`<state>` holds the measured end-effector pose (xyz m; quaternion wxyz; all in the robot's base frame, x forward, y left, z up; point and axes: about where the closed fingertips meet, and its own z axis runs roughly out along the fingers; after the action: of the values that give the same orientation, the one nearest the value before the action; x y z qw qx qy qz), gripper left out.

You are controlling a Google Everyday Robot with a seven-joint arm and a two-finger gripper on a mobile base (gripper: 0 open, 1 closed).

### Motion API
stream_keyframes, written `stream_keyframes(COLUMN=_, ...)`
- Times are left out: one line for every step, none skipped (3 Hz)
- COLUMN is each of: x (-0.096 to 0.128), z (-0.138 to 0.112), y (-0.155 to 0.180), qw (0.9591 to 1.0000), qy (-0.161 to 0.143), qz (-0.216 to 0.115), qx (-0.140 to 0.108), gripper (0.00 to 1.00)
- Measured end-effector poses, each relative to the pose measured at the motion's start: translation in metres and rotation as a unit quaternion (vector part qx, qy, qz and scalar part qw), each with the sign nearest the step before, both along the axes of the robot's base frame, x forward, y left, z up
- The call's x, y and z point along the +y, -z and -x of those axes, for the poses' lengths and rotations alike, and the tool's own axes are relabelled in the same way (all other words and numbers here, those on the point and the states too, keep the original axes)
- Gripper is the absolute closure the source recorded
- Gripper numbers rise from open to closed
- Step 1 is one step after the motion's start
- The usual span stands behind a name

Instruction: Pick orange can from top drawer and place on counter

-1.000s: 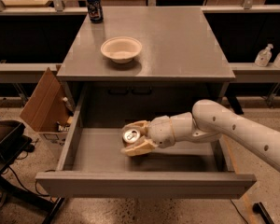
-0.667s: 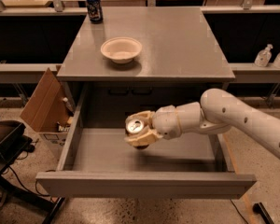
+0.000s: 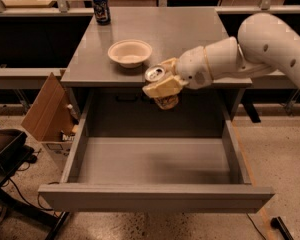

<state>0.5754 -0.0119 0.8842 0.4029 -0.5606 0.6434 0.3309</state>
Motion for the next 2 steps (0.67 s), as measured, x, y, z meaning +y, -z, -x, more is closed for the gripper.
stream_keyframes(x=-0.02, z=-0.059, y=-0.035, qw=0.9974, qy=0.067, qz=0.007, qx=0.024, gripper=1.0)
stream_keyframes(x=-0.052, z=-0.125, y=-0.058, qw=0.9826, qy=0.172, qz=-0.01, qx=0.068, gripper=1.0)
